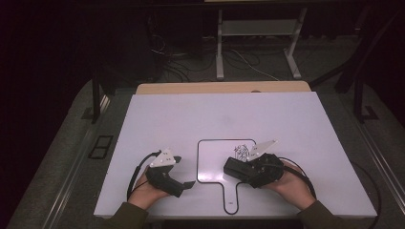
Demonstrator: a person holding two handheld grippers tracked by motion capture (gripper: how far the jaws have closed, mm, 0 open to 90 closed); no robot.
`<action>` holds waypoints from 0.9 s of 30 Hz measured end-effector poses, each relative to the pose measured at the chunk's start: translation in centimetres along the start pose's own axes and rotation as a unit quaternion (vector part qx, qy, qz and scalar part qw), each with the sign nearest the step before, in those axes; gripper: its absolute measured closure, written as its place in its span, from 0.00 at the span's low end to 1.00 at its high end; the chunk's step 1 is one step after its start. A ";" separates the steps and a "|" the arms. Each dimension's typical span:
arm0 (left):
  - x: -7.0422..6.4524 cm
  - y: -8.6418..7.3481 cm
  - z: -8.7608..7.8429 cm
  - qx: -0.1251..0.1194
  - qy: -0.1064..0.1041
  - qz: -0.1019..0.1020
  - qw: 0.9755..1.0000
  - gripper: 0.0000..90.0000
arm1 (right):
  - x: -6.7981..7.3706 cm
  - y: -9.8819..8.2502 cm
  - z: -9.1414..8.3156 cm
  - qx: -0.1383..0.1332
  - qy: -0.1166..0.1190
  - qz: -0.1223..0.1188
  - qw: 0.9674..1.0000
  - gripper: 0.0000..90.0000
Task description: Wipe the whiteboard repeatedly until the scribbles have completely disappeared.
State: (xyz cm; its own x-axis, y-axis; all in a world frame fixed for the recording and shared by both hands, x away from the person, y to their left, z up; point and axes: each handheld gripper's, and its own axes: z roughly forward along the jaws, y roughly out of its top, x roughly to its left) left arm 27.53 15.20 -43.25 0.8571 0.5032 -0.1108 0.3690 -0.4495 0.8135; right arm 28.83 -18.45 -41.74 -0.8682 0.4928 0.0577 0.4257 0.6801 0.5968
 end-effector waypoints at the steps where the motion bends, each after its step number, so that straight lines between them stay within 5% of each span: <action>1: 0.0 0.0 0.0 0.001 -0.001 0.001 1.000 0.00 | 0.0 0.0 -0.1 -0.001 0.002 0.002 1.000 0.43; 27: 0.1 0.1 -0.2 -0.002 0.002 0.005 1.000 0.00 | -3.7 1.4 -2.1 -0.031 -0.013 0.025 0.999 0.43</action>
State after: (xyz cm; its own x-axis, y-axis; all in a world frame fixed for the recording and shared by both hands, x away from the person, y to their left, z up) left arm 27.56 15.29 -43.07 0.8587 0.5026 -0.1002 0.3596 -0.4515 0.8166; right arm 32.11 -20.51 -39.45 -0.8387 0.5404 0.0678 0.4513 0.6199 0.6419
